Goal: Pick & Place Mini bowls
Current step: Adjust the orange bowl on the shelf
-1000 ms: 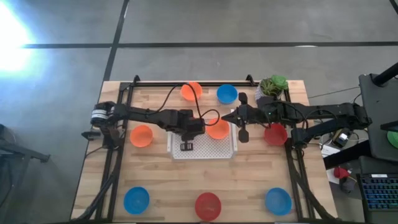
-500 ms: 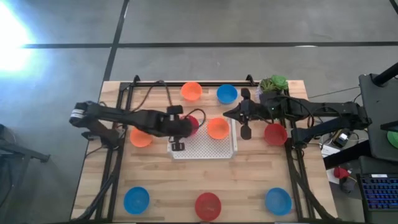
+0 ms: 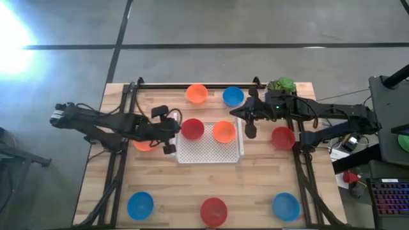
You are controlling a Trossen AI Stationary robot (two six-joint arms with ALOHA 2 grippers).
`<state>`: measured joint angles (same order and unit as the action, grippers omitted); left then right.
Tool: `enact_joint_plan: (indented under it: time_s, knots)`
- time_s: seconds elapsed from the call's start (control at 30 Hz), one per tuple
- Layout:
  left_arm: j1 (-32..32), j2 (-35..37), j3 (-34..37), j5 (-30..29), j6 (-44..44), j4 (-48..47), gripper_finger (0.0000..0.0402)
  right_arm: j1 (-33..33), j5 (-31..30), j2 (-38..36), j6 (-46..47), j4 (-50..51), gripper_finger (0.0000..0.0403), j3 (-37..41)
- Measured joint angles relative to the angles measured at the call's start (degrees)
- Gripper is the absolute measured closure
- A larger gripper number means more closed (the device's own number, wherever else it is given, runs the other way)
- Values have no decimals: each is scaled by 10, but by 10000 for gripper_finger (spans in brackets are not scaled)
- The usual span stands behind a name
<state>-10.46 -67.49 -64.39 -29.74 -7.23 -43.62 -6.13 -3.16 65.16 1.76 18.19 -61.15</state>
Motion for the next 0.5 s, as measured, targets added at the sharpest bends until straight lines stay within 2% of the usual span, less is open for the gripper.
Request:
enact_joint_plan:
  time_s: [0.13, 0.5]
  knots:
    - [0, 36, 32, -2, -1, 29, 401, -2, 1, 46, -7, 15, 394, -24]
    - [-1, 85, 71, -2, -5, 53, 401, -3, 16, 238, -39, 212, 394, -199]
